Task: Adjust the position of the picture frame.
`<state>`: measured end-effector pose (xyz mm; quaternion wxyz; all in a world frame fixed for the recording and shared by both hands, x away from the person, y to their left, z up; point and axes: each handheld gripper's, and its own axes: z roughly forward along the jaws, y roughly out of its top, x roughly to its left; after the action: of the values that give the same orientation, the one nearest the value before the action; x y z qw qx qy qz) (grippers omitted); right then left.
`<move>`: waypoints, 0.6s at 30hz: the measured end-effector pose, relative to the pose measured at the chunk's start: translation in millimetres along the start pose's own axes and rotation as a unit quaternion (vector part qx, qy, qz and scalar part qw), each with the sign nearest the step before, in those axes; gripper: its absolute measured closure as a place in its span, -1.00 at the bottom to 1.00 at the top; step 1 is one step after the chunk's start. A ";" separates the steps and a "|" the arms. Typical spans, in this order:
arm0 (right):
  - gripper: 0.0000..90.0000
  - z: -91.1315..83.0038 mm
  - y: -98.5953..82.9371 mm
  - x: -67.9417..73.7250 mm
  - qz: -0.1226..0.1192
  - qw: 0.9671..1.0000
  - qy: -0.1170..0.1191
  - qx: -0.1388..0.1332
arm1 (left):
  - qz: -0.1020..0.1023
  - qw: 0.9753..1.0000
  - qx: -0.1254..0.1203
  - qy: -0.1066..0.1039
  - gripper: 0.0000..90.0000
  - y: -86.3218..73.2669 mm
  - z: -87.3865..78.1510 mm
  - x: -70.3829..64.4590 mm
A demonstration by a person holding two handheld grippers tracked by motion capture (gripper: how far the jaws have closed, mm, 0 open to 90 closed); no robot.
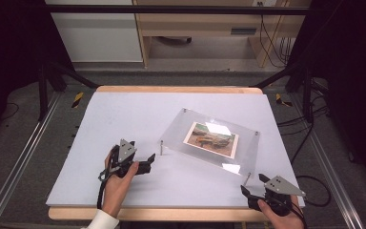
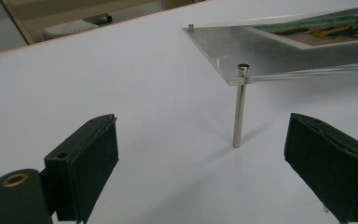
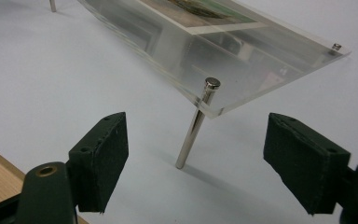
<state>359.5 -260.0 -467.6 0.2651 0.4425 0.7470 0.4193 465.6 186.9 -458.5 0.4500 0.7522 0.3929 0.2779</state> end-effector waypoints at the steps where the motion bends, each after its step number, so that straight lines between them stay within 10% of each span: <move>1: -0.52 0.2 -0.1 0.1 0.005 1.000 0.001 0.000 | -0.001 1.000 -0.001 -0.003 -0.79 0.5 -0.2 -0.7; 10: -0.47 2.7 -1.5 -0.3 0.039 0.999 0.010 0.000 | 0.004 1.000 -0.006 -0.020 -0.79 4.7 -0.6 -5.0; 18: -0.28 9.6 1.9 6.1 0.024 1.000 0.019 -0.001 | 0.007 0.998 0.000 -0.065 -0.81 6.0 0.8 -17.2</move>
<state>364.9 -250.4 -471.0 0.2409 0.4514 0.7411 0.4346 459.0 170.4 -454.6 0.4727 0.7714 0.3573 0.2320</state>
